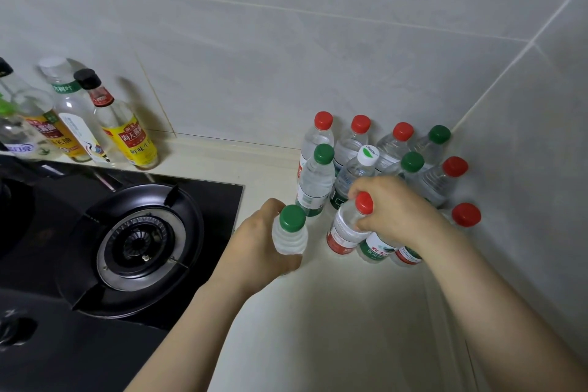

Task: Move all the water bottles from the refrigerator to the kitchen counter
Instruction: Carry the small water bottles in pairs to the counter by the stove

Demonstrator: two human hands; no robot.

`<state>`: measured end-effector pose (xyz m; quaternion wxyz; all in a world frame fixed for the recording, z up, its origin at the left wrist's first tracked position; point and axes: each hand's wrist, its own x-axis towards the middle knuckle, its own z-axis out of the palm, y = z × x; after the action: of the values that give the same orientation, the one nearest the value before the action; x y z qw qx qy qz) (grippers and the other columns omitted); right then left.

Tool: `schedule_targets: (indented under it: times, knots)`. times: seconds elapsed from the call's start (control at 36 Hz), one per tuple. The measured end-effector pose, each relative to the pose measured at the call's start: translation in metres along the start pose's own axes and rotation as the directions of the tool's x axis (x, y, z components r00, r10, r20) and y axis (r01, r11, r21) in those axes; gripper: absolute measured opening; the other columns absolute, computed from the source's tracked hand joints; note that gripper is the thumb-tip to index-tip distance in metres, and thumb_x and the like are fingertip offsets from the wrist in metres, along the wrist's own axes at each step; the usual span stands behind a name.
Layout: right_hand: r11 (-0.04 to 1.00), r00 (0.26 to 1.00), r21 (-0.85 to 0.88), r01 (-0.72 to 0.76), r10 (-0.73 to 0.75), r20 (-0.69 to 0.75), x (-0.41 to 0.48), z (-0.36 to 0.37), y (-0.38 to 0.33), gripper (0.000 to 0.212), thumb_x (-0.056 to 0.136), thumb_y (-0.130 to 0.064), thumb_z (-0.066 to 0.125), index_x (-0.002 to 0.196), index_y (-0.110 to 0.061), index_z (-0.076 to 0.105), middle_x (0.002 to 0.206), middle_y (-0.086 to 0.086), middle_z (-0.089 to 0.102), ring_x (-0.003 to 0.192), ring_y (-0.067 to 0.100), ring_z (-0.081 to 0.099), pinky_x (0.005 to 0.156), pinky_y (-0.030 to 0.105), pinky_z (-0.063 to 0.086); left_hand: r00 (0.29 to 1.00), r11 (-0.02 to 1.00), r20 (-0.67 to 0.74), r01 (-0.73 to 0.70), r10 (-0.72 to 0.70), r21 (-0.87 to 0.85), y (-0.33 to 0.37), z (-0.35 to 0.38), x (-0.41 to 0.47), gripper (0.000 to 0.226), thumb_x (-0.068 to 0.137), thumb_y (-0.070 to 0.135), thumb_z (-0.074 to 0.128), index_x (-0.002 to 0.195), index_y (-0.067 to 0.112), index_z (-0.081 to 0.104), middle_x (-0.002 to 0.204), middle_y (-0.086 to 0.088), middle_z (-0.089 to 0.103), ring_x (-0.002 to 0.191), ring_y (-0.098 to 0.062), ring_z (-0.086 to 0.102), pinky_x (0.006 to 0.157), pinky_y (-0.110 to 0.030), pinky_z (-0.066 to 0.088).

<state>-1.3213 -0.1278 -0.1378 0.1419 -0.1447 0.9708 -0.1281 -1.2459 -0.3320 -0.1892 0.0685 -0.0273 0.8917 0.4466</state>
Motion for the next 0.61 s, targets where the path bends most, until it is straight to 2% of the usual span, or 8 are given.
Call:
schedule_targets:
  times: [0.28,0.39,0.53,0.61]
  knots:
    - [1.0,1.0,-0.018,-0.019,0.019,-0.014,0.001,0.001,0.006,0.043,0.071,-0.016,0.075,0.11,-0.023,0.06,0.092,-0.004,0.052,0.084,0.017,0.05,0.07,0.025,0.039,1.0,1.0,-0.005,-0.012,0.012,-0.006,0.009,0.002,0.01,0.046,0.064,0.022,0.077,0.1,0.023,0.047,0.081,0.007,0.059,0.076,-0.02,0.056,0.069,-0.04,0.052]
    - [0.999,0.999,-0.023,-0.022,0.021,-0.038,-0.001,0.004,0.004,0.04,0.076,-0.012,0.069,0.113,-0.022,0.058,0.094,-0.003,0.051,0.085,0.017,0.049,0.07,0.024,0.038,1.0,0.999,-0.028,-0.011,0.01,-0.032,0.008,0.006,0.014,0.047,0.064,0.021,0.078,0.1,0.023,0.048,0.082,0.007,0.06,0.075,-0.018,0.058,0.066,-0.038,0.052]
    - [1.0,0.999,-0.006,-0.024,0.024,-0.043,-0.002,0.004,0.004,0.04,0.077,-0.011,0.067,0.114,-0.021,0.057,0.093,-0.003,0.048,0.087,0.018,0.05,0.072,0.025,0.04,0.998,0.998,-0.053,-0.021,0.018,-0.061,0.009,0.015,0.019,0.046,0.066,0.021,0.08,0.1,0.024,0.049,0.084,0.01,0.06,0.074,-0.01,0.057,0.063,-0.031,0.049]
    - [1.0,0.998,0.006,-0.026,0.026,-0.049,-0.002,0.005,0.005,0.04,0.077,-0.01,0.066,0.114,-0.021,0.058,0.096,-0.001,0.054,0.088,0.019,0.052,0.073,0.026,0.043,0.998,0.996,-0.062,-0.018,0.013,-0.082,0.013,0.019,0.023,0.046,0.067,0.02,0.079,0.101,0.023,0.049,0.085,0.01,0.059,0.074,-0.007,0.057,0.063,-0.028,0.047]
